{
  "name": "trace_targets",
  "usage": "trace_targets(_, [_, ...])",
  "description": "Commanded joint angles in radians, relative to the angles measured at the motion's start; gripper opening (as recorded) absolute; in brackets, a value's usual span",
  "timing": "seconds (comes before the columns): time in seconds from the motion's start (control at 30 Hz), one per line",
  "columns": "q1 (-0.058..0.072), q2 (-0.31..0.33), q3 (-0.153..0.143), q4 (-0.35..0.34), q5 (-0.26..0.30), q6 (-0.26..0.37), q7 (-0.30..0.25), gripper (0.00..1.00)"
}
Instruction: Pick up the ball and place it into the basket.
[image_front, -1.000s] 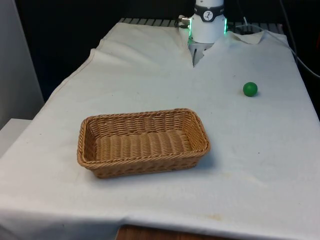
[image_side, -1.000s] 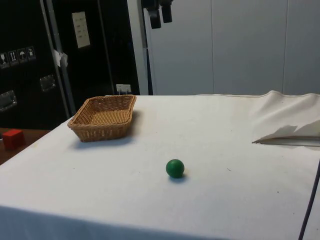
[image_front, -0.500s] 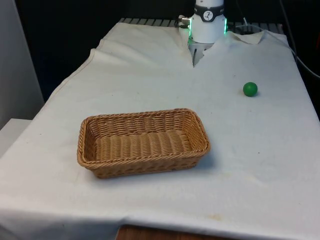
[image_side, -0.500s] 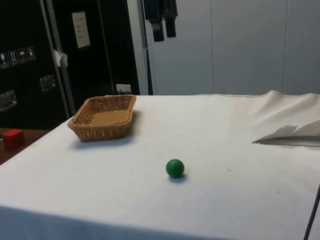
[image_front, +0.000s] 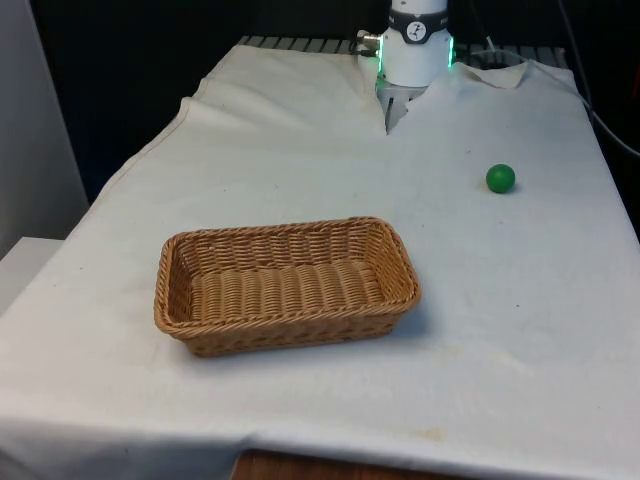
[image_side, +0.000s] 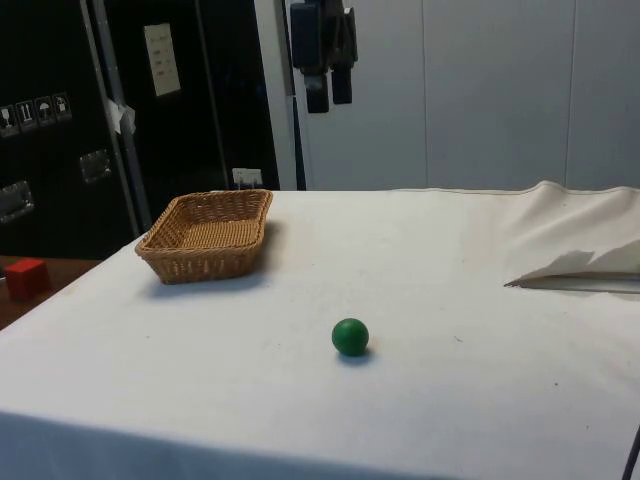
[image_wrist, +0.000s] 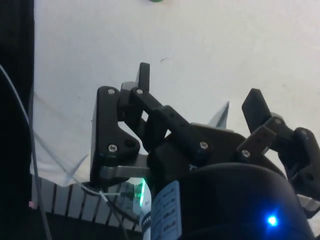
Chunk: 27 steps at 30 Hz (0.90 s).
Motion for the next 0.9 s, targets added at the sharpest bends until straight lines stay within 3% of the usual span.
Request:
trace_targets(0.0, [0.001, -0.009, 0.006, -0.016, 0.000, 0.025, 0.011, 1.00])
trace_targets(0.37, [0.001, -0.004, 0.050, -0.094, -0.002, 0.147, 0.041, 1.00])
trace_targets(0.4, [0.000, -0.005, 0.049, -0.093, 0.000, 0.136, 0.033, 1.00])
trace_targets(0.47, [0.001, 0.008, 0.057, -0.108, -0.001, 0.183, 0.043, 1.00])
trace_targets(0.87, [0.004, 0.078, 0.051, -0.152, 0.015, 0.316, 0.031, 1.00])
